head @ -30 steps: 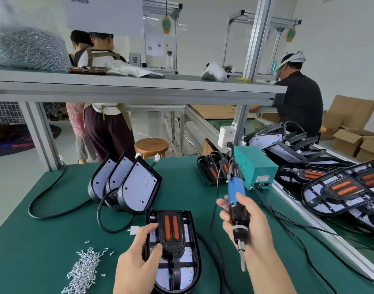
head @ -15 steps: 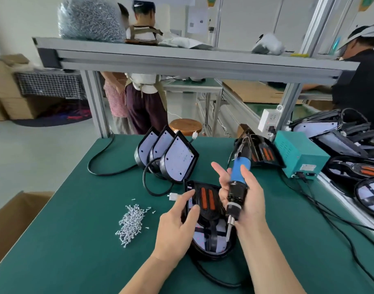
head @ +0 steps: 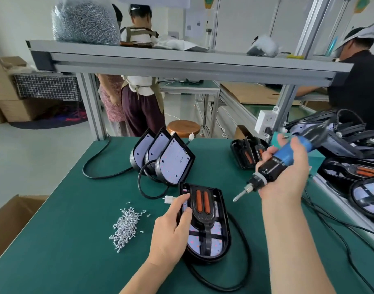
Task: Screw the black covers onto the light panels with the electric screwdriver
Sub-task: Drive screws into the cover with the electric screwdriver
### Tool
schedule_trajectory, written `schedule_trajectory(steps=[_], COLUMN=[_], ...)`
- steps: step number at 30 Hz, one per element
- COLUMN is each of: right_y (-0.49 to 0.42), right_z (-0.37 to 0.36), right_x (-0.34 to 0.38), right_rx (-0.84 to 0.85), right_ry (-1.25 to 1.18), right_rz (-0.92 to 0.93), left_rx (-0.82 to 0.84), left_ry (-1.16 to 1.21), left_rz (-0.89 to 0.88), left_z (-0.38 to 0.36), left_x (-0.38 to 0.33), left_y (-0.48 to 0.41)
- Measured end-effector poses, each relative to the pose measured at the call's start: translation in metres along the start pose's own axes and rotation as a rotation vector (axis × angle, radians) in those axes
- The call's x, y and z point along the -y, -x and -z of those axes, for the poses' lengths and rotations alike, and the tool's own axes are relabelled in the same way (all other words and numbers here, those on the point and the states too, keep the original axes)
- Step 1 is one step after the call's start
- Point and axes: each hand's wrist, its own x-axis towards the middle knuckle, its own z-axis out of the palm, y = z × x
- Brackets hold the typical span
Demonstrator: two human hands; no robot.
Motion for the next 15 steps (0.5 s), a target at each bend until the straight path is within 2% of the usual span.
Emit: schedule_trajectory(steps=[3, 6, 15], right_y=[0.005, 0.008, -0.005], right_z=[0.012, 0.023, 0.041], right_x=[-0.028, -0.048, -0.057], right_rx=[-0.032, -0.040, 0.035], right_ry=[-0.028, -0.052, -0.013], right_rz=[-0.209, -0.306, -0.327], left_rx=[-0.004, -0.020, -0.008], left_ry=[-0.001, 0.023, -0.040], left_rz=[-0.004, -0.010, 0.029], left_z=[0.000, 0.001, 0.004], left_x=[-0.001, -0.002, -0.010], left_y=[0.001, 0.002, 0.001])
